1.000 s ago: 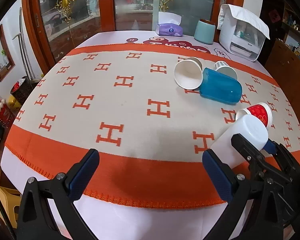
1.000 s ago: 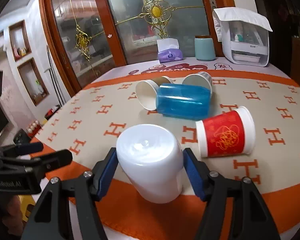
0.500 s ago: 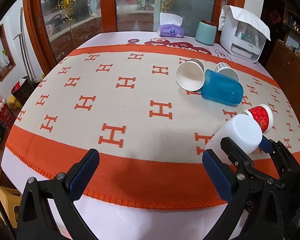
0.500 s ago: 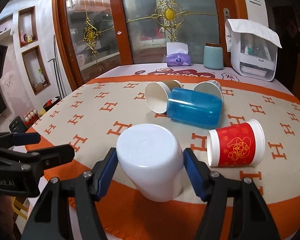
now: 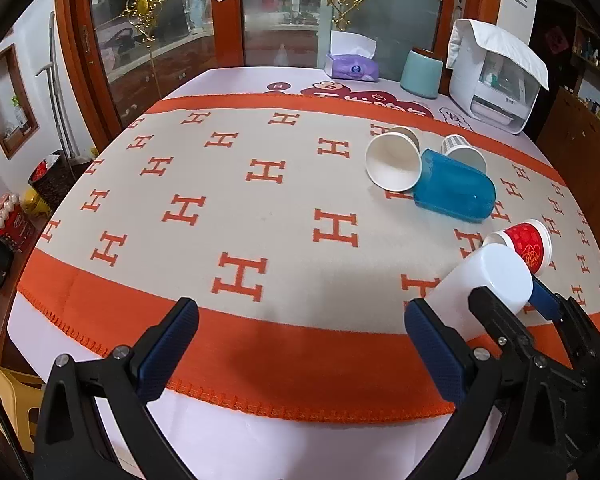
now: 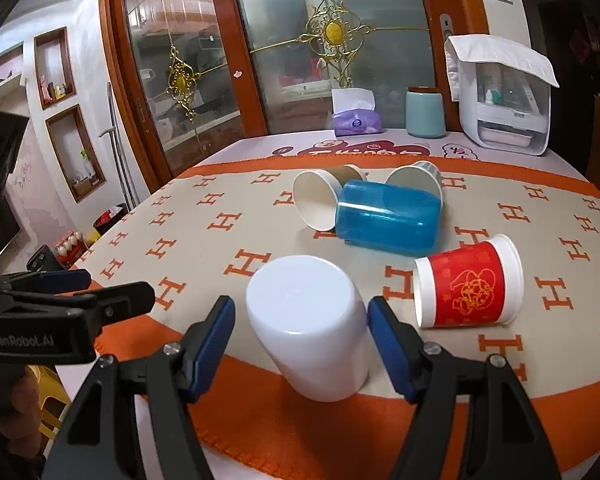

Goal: Flip cup upside down

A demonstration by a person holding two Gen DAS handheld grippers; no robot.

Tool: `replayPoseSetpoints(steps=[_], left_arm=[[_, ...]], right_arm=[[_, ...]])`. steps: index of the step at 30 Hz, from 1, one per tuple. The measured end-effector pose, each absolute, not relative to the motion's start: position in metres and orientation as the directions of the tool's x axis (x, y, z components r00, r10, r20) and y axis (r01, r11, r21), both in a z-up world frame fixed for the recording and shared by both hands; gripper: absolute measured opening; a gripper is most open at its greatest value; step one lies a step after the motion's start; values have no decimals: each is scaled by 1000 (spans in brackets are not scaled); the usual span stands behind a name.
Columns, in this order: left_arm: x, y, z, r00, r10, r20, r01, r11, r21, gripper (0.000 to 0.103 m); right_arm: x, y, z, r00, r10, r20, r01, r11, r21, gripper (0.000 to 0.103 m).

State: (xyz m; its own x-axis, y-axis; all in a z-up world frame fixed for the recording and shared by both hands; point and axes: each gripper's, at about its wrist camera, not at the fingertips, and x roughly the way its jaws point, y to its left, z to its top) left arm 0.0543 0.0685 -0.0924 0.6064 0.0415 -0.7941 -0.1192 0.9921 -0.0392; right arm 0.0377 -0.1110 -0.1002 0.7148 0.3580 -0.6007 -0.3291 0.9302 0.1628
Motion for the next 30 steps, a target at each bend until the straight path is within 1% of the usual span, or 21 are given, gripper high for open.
replayPoseSetpoints(steps=[11, 20, 24, 30], left_arm=[[49, 73, -75, 642, 45, -765, -125, 991, -46, 102], [43, 67, -58, 666, 32, -745, -97, 994, -44, 102], [40, 60, -47, 677, 22, -736, -75, 996, -39, 102], [35, 46, -27, 687, 30, -726, -53, 999, -9, 102]], right_arm=[[28, -111, -73, 746, 372, -552, -341, 926, 164, 69], [20, -112, -42, 762, 374, -529, -341, 926, 164, 70], [11, -117, -20, 784, 353, -511, -312, 935, 167, 79], [-1, -124, 7, 813, 275, -514, -244, 961, 129, 80]])
